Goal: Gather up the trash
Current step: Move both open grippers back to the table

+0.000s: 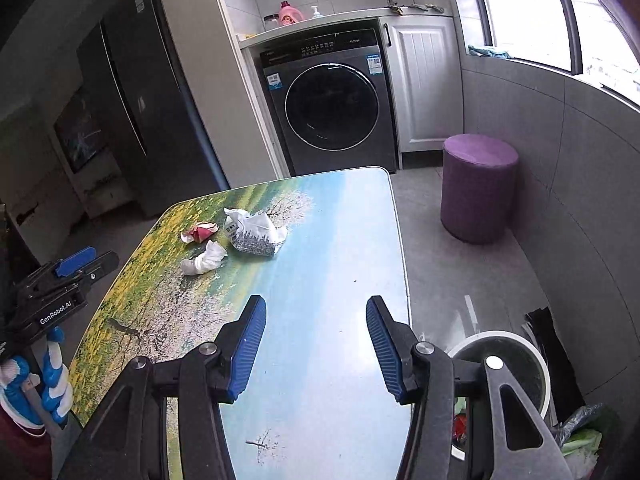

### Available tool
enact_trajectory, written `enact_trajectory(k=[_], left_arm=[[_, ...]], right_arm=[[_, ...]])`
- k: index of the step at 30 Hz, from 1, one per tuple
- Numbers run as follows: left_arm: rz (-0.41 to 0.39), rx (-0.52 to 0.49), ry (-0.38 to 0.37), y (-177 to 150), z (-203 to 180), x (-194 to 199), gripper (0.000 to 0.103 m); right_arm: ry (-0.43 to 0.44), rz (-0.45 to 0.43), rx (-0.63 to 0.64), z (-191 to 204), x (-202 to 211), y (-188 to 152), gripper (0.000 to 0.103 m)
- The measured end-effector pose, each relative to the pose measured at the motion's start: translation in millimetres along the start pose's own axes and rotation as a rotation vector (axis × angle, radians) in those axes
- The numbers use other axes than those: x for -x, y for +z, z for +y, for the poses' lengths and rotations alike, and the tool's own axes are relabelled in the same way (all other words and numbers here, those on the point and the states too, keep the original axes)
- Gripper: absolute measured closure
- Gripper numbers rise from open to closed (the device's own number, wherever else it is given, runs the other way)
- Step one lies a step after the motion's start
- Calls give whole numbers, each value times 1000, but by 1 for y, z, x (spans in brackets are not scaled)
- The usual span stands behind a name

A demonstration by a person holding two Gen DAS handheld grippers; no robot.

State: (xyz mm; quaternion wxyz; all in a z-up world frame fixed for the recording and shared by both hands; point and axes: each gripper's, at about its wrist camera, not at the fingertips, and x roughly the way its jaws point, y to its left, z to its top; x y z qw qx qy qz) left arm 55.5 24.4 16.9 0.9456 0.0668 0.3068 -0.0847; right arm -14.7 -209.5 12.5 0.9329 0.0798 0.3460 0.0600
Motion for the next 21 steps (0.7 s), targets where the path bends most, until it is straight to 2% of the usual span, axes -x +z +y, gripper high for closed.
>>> enact_trajectory(k=[7,11,17,21], left_arm=[[21,50,-19,1,48,-27,45],[36,43,-63,-2,65,-49,36],[108,6,-199,-3,53,-92,36],[143,-40,-243,0,36,-124,36]], right_arm=[[43,22,50,23,-31,18,53],[62,46,61,27,-57,26,53],[102,99,76,29,-101,36,53],[128,113,90,35,-130,46,43]])
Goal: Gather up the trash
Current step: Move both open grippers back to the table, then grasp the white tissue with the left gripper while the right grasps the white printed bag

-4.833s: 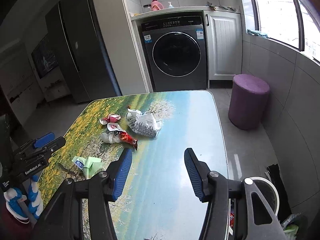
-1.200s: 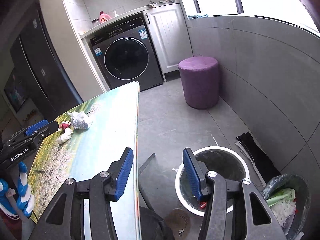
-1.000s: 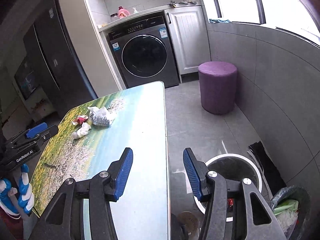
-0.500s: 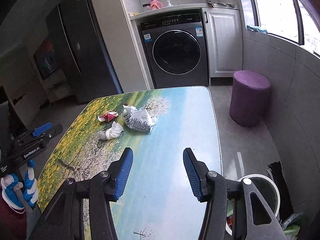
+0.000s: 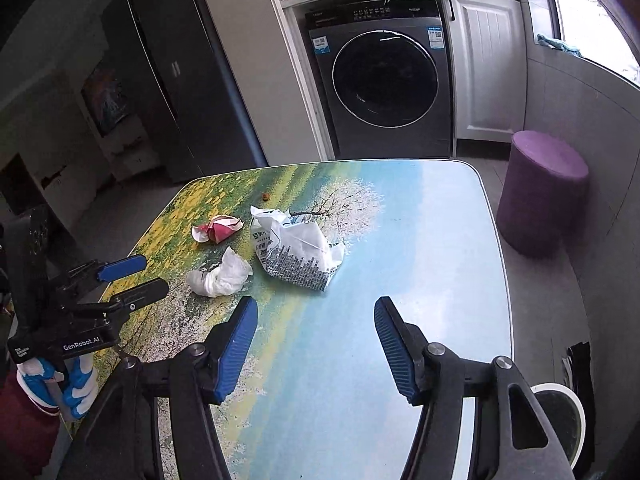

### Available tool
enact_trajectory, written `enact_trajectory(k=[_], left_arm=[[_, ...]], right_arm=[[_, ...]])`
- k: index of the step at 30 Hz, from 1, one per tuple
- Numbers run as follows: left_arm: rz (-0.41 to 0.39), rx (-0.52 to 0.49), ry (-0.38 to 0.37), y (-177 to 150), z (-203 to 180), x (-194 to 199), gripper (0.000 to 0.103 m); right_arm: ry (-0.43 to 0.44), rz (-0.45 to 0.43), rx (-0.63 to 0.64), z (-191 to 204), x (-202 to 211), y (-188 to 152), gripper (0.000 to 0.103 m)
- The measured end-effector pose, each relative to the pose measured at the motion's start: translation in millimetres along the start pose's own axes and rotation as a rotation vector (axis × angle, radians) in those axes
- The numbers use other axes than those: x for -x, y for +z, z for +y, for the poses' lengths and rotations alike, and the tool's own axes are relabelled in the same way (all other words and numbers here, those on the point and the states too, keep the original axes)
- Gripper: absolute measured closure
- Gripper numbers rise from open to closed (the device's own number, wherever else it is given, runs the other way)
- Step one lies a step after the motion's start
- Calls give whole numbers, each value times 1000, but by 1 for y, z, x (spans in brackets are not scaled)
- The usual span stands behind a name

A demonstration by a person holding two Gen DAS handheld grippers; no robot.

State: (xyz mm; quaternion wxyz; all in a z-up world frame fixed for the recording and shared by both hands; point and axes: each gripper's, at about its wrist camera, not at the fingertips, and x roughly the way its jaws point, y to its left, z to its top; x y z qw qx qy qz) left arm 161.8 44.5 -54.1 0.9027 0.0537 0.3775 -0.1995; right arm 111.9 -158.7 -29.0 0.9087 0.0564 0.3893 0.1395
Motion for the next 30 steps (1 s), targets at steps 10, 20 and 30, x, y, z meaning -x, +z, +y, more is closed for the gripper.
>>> enact_trajectory(k=[10,20,30], left_arm=[[58,-30,-20,9,-1,-55,36],[101,-24,-94,3,-1,-69,74],[60,34,-94,-10,4,-38,90]], right_arm=[[68,5,50,13,-61,35,42],[64,50,161,37,-106,49,80],[108,15,88,15,-42,10,95]])
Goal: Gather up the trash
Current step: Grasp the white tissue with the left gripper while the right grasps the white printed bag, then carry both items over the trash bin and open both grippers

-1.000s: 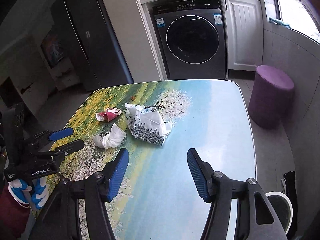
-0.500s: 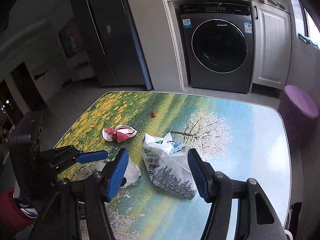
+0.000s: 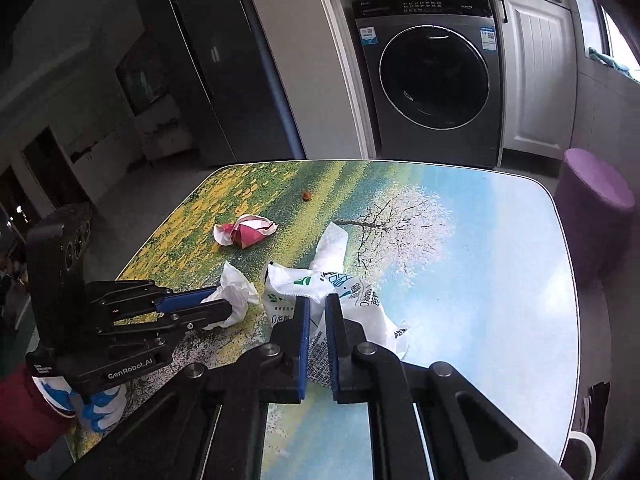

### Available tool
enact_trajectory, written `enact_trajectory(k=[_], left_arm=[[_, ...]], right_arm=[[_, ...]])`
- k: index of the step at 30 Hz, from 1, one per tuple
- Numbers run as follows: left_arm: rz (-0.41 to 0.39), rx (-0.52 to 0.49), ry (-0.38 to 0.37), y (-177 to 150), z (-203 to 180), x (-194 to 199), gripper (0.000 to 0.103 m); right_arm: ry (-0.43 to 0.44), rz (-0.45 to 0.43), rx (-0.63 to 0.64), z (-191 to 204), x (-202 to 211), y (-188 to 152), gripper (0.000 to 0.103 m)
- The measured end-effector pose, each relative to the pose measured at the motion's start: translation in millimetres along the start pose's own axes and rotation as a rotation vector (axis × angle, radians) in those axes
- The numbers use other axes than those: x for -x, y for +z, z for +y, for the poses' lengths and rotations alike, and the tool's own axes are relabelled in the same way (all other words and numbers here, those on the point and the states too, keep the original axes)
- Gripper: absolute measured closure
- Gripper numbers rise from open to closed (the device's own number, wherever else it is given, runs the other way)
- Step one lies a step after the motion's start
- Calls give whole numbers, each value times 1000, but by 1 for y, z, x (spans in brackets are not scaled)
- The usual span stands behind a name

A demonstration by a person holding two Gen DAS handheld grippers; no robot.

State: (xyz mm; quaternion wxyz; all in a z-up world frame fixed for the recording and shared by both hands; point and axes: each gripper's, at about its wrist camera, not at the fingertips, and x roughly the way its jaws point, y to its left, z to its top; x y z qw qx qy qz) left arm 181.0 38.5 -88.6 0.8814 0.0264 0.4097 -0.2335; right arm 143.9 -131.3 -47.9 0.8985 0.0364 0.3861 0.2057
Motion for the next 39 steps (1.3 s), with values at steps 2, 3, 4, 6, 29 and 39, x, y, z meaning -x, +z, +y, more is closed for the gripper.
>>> enact_trajectory(k=[2,3,4,6,29,39], left_arm=[[-12,13,2,-3,0,11,90],[-20,16,3,-4,-1,16,90],[-28,16,7,-4,-2,23,90],[-41,20,11,-3,-6,34,90],[7,-309,-256,29,-282,25,90],[205,-297,-337,28,-372,-69,84]], right_arm=[[-10,-18,-12,-2,20,-9,95],[-16,-29,-18,-2,31,-13,95],[-25,-39,-24,-3,41,-16,95],[-44,-63,-36,-6,64,-24,95],[-419,-199,-430,-148,238,-168,95],[-442,-97,-622,-229,203,-225,92]])
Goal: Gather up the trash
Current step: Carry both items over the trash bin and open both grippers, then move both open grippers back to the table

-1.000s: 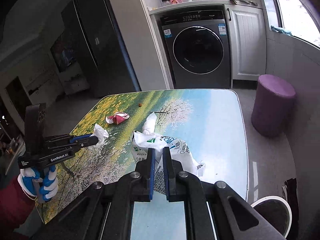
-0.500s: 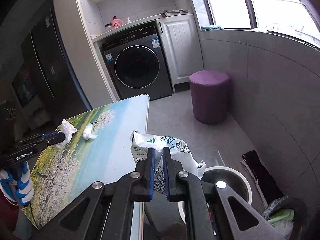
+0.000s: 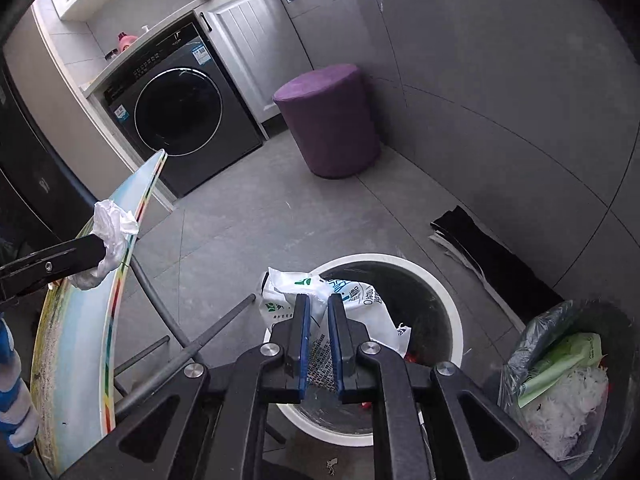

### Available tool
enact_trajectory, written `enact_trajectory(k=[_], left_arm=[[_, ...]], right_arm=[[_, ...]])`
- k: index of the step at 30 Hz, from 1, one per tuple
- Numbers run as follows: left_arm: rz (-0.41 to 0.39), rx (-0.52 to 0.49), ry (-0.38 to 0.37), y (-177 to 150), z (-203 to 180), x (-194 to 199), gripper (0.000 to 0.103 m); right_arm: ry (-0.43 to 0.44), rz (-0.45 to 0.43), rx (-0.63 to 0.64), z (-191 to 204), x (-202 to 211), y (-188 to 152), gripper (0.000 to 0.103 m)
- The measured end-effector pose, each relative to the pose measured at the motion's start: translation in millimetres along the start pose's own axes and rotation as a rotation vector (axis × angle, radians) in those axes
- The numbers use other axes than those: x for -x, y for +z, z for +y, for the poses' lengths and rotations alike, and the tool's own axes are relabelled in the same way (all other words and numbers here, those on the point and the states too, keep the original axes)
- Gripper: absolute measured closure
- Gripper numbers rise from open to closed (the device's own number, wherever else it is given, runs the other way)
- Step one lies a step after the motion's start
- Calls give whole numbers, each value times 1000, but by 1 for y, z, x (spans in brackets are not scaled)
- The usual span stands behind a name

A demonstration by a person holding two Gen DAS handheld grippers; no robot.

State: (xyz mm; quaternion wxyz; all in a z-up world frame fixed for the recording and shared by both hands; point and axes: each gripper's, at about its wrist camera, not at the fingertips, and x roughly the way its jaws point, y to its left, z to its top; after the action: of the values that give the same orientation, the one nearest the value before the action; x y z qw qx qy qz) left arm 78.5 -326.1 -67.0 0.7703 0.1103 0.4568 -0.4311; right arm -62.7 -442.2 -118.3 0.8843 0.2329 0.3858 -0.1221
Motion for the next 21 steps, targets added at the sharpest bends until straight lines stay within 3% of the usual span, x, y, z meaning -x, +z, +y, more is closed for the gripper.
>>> enact_trajectory(k=[1,2,4,7,9,14,18,21], left_arm=[[12,6,-3,2,-3,-9,76],[21,9,-1,4,-5,-18,65],[32,24,-10,8,-9,-31,56],[47,34,-17,11,-11,-42,56],[44,19,6,9,-12,-40,56],[5,-28,167,-6,-9,-16,56],[-44,-27,303,-26,6,21,56],[-63,-1,362,-45,25,51,56]], right_arm=[[-6,16,-5,-5,-8,-1,90],[-11,30,-10,-10,-16,-3,83],[-26,47,-16,-17,-26,-6,72],[-38,59,-25,-24,-31,-10,60],[-36,53,-26,-23,-26,-12,60],[-27,24,-2,-10,-7,-8,59],[19,-9,39,15,13,-6,58],[72,-25,70,40,28,-7,58]])
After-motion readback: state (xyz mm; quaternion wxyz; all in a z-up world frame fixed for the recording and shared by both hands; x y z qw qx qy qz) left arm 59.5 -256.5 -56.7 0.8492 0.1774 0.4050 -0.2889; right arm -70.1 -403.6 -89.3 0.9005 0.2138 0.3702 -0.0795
